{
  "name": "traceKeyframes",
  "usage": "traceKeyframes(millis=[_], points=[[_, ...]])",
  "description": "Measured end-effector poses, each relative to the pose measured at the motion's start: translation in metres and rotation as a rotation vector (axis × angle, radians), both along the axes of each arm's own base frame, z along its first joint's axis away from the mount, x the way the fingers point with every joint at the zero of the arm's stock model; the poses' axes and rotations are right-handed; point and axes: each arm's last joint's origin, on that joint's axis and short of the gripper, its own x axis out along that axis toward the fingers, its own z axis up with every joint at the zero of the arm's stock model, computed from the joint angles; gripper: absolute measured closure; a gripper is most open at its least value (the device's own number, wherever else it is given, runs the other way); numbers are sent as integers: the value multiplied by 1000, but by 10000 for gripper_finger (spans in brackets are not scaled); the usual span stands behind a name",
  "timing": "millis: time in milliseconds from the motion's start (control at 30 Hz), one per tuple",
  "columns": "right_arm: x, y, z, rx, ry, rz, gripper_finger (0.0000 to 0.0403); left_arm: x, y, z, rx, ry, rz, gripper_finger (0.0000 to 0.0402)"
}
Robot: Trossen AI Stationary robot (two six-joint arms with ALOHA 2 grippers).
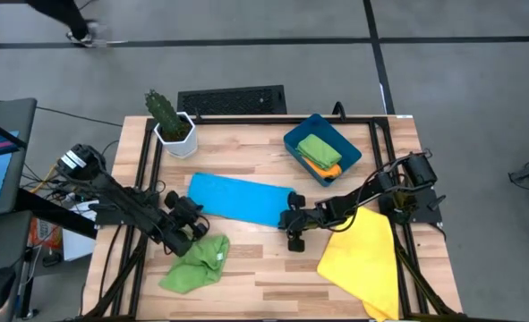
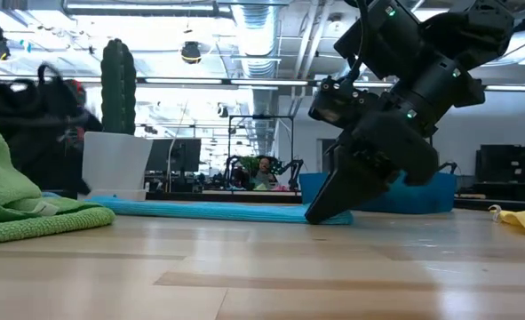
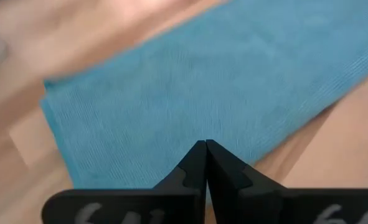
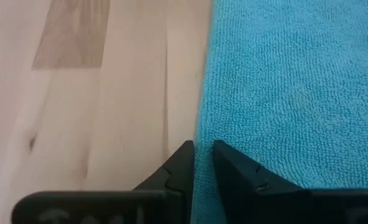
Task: Fold microfiber towels
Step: Fold the blue microfiber towel
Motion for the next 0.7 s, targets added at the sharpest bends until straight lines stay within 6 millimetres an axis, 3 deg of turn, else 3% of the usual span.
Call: traceKeyframes(millis=[267, 567, 700], points=[[-9, -3, 26, -58, -8, -2, 317, 11, -6, 17, 89, -44, -47, 401], [-20, 7, 23, -48, 79, 0, 313, 10, -8, 15, 42, -21, -54, 401], [-25, 11, 19, -84, 86, -17, 289, 10, -7, 15, 46, -22, -53, 401]])
